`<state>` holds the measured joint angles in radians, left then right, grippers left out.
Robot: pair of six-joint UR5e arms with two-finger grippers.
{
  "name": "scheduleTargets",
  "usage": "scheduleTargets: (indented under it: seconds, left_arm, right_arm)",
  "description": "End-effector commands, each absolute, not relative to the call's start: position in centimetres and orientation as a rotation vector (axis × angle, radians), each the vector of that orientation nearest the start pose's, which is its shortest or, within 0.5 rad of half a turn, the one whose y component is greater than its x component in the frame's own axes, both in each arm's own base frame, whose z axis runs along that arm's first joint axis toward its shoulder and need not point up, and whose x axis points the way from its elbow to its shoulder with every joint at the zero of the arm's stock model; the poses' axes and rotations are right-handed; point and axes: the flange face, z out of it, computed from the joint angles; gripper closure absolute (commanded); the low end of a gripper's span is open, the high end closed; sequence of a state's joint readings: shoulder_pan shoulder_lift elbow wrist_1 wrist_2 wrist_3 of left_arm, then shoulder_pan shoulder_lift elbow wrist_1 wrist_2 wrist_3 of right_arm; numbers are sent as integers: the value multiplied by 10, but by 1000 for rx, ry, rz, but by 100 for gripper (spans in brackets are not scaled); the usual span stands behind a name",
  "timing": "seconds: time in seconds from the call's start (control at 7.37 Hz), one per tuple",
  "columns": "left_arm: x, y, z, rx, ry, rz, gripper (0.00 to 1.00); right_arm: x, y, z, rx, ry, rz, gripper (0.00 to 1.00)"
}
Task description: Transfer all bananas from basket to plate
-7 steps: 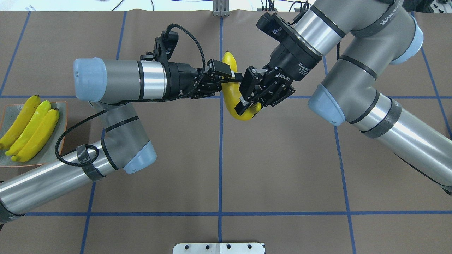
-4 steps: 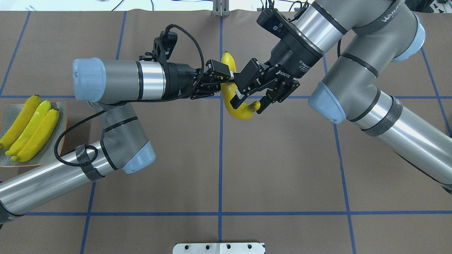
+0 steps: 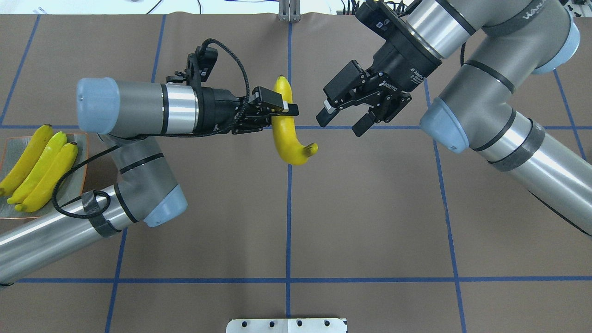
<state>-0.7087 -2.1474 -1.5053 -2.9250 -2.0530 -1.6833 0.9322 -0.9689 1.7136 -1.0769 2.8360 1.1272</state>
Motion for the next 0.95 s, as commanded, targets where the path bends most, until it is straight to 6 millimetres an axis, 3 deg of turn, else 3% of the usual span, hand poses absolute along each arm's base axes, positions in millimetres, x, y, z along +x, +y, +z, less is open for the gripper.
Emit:
scheduleTargets:
  seconds: [0.0,0.27,0.41,0.54,0.68,0.81]
  left_arm:
    - [382,-501,257,181,1727,-13,100]
    - [330,-516,305,114,1651,92,100]
    - [296,-529,327,64,1619,127,100]
    - [261,-531,361,27,1589,172,100]
    - [249,-523,383,25,1583,174,100]
    - [237,-502,423,16,1579,165,100]
  right_arm:
    - [-312,-501,187,-145,-1464,-344,0]
    - [-308,-504,200,-139,-1451,-312,0]
    - [-307,-506,201,-130,-1447,-298,0]
    - [-307,-508,202,-120,-1442,-288,0]
    - [-308,-508,201,-113,-1440,-284,0]
    - [-308,-508,199,-109,-1441,-283,0]
